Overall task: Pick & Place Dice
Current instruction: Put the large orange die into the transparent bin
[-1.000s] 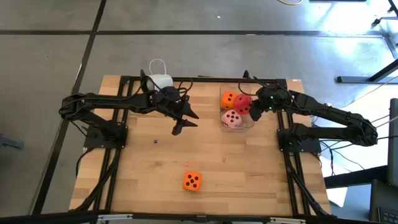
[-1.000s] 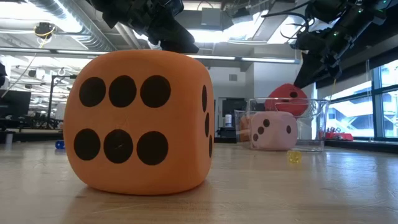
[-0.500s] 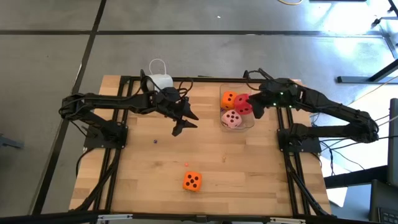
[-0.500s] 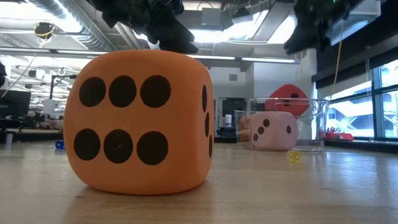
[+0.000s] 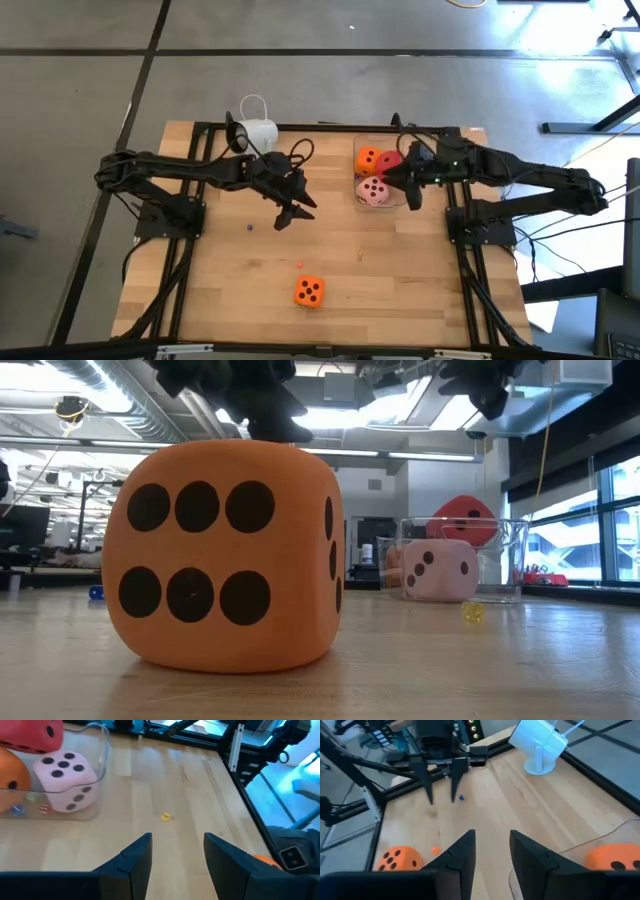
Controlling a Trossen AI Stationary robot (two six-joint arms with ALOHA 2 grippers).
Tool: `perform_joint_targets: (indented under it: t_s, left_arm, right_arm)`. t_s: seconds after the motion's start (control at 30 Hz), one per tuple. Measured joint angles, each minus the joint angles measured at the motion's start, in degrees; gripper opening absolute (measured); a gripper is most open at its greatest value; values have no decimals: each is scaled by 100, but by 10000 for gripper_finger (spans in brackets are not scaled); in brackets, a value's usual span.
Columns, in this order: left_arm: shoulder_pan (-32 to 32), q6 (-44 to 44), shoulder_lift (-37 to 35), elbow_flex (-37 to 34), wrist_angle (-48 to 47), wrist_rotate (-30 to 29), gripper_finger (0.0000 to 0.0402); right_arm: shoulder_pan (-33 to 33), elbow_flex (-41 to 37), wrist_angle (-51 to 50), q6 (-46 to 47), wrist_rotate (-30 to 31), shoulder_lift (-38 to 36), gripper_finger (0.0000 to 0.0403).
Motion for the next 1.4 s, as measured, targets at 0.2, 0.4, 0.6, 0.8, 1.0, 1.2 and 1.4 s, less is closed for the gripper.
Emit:
perform_joint_targets:
  t_s: [0.2, 0.4, 0.6, 0.8, 1.0, 1.2, 1.4]
  left_arm:
    - [-279, -382, 0, 0, -123, 207, 183]
    - [-573, -883, 0, 0, -103, 309, 212]
    - [-749, -1106, 0, 0, -62, 310, 228]
    - [-868, -1496, 0, 0, -65, 307, 226]
    - [-1114, -1922, 0, 0, -80, 291, 234]
    - [-1447, -2407, 122, 7, -78, 49, 237]
    - [-1719, -2681, 375, 7, -74, 10, 237]
  right_arm:
    - [582, -2, 35, -137, 755, 365, 121]
    - [1211, -4, 234, -153, 1427, 744, 121]
    - [2001, -4, 652, -258, 1518, 888, 121]
    - [2795, -4, 1063, -251, 1531, 1062, 121]
    - [3288, -4, 1235, 295, 1531, 1480, 121]
    - [3590, -7, 1734, 632, 1531, 2183, 121]
    - [3829, -9, 2752, 646, 1429, 2807, 121]
